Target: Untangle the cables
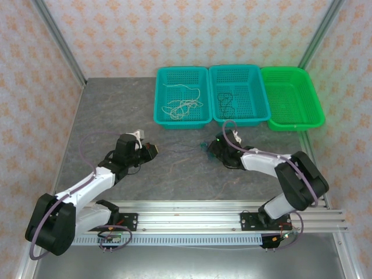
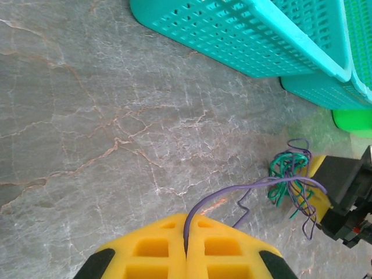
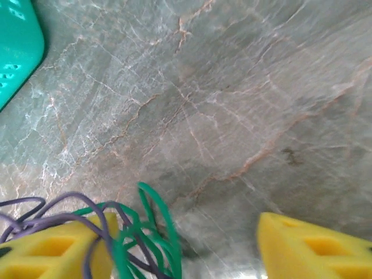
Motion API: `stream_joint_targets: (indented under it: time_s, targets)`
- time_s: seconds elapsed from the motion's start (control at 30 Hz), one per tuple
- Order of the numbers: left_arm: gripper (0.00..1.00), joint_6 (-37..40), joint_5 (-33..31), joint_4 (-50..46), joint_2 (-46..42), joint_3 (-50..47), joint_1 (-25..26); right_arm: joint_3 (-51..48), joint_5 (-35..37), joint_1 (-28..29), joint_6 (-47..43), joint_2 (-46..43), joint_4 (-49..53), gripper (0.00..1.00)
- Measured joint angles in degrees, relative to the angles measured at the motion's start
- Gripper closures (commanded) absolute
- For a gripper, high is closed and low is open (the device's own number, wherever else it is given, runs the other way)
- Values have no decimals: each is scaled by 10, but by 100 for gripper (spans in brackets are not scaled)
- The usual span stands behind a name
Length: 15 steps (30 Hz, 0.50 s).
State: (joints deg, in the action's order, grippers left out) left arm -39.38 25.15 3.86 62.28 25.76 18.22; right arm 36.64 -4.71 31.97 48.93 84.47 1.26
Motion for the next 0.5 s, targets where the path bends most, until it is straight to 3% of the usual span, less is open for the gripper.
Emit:
stream_joint_targets:
  time_s: [0.03, 0.27, 0.43, 0.5]
  targets:
    - [100, 3, 0, 0, 0, 0, 0, -7, 10, 2, -9, -21, 11, 17]
    - [100, 5, 4, 1, -3, 0, 0, 13, 79, 92, -92, -114, 37, 16]
    - [100, 5, 3, 0, -10, 0, 0, 98, 136, 120, -158, -26, 53, 15]
    - [100, 5, 1, -7, -24, 0, 0, 139, 158, 128, -169, 26, 73, 21]
